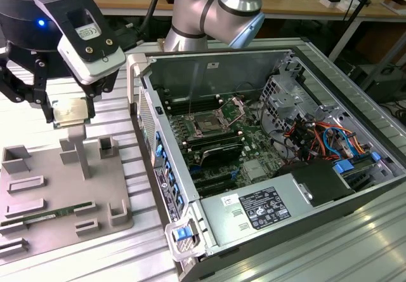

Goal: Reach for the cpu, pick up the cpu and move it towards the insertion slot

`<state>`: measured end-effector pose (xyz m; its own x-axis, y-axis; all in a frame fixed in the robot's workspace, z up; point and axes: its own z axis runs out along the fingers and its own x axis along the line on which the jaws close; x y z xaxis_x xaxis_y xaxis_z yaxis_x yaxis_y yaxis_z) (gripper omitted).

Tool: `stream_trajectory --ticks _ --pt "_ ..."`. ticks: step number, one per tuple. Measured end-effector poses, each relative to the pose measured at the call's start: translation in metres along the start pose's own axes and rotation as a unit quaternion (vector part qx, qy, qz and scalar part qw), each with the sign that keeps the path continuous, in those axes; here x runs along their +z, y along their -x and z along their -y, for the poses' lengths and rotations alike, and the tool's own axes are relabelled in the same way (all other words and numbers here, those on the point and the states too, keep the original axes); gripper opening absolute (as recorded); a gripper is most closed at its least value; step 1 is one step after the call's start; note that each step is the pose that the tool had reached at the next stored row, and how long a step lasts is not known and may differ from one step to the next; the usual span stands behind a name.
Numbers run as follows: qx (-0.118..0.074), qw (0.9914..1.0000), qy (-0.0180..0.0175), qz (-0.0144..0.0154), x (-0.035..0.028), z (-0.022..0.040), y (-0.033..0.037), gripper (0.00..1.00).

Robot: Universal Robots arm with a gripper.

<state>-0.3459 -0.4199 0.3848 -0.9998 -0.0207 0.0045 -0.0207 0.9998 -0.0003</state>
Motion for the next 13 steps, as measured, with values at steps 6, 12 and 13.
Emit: stream_trajectory --ticks 6,12,13 --pt "0.000 1.00000 0.0000 0.0000 -0.0001 0.0001 0.0038 0.55" --pt "0.000 1.00000 0.0000 0.0000 0.0000 0.0003 0.0102 0.55" --pt "0.000 1.00000 0.0000 0.0000 0.0000 0.0003 0.0110 0.55"
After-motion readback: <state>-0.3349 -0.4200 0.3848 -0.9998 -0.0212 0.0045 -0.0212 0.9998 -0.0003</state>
